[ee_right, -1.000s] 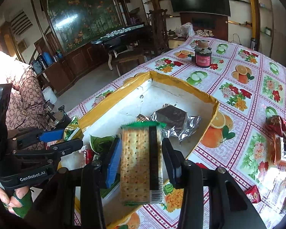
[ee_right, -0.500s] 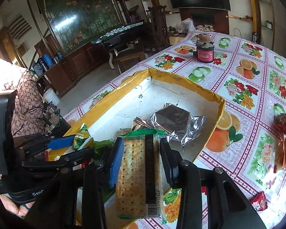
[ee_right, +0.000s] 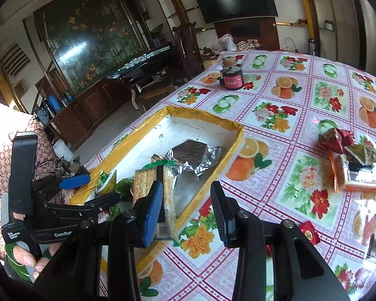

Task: Organize snacks
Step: 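Open both tools to drop the pea bag and cracker pack into the tray, then move both tools back to the pile toward a red candy packet and biscuit pack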

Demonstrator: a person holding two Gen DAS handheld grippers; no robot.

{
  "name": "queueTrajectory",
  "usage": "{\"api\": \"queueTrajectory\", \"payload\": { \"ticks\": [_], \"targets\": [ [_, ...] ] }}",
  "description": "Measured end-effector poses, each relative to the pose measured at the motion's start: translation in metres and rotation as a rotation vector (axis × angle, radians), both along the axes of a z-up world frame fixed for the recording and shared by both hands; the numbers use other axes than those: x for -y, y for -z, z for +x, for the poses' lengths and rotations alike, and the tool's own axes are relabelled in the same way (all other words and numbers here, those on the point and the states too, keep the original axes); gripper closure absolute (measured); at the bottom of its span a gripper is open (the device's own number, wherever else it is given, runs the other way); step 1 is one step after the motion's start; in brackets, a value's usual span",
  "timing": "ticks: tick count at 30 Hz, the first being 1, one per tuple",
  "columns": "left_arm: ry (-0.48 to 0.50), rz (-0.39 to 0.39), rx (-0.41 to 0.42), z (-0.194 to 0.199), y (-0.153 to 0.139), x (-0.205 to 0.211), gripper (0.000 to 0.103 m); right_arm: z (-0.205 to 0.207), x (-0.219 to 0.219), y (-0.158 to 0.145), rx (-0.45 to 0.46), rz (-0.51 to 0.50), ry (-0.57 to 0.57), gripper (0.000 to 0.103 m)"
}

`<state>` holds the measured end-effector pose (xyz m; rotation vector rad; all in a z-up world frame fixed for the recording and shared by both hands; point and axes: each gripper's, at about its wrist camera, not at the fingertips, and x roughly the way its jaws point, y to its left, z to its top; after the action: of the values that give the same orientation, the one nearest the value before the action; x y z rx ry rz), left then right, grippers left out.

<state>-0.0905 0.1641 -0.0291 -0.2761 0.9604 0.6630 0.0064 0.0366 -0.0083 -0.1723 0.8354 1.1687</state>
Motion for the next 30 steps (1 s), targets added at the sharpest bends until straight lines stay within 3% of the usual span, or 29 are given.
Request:
{"api": "queueTrajectory", "payload": {
  "ticks": [12, 21, 30],
  "targets": [
    [0.047, 0.079, 0.016, 0.002, -0.026, 0.038, 0.014, 0.019, 0.084, 0.010, -0.022, -0.004, 0.146, 0.046],
    [0.098, 0.092, 0.033, 0.011, -0.038, 0.067, 0.013, 0.031, 0.136, 0.017, -0.034, -0.016, 0.233, 0.045],
    [0.223, 0.063, 0.043, 0.037, -0.040, 0.114, 0.011, 0.036, 0.160, 0.021, -0.037, -0.026, 0.277, 0.045]
  ]
}}
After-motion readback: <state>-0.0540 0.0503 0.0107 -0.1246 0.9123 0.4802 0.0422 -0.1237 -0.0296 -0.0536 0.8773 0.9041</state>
